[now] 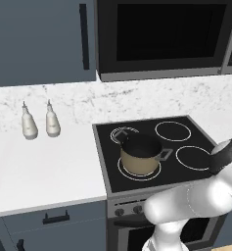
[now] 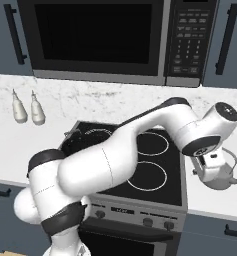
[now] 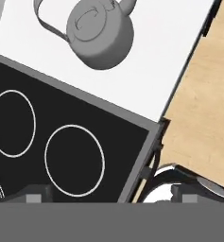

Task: Pick the kettle from the counter and place it on a stove burner. Then turn the burner on.

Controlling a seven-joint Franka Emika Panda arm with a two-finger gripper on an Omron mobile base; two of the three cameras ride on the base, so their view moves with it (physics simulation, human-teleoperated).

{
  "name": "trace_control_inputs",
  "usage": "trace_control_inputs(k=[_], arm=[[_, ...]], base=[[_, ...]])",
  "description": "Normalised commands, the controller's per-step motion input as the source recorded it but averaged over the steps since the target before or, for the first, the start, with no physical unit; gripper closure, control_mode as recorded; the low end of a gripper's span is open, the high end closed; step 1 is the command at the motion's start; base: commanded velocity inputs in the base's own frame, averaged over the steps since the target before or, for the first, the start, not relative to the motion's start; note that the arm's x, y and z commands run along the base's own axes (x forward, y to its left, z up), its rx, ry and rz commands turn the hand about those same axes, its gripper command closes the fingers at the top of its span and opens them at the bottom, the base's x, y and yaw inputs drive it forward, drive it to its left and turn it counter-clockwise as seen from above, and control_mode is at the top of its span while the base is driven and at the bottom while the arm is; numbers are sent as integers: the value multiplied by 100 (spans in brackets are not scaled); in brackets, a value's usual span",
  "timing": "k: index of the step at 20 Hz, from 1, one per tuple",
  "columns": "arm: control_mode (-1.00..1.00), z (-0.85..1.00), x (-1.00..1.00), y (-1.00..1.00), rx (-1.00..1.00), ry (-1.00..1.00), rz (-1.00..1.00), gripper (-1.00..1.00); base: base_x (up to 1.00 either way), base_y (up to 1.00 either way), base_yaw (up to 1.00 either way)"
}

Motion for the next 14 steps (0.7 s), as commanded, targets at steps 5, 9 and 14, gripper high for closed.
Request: trace_control_inputs(k=[5, 9, 14], arm=[[-100, -16, 18, -49, 5, -5, -29, -100], [-100, -3, 30, 0, -1, -1, -1, -100], [-100, -23, 45, -8, -5, 0, -11, -100]], base=[[0, 0, 0], [0, 0, 0], [0, 0, 0]])
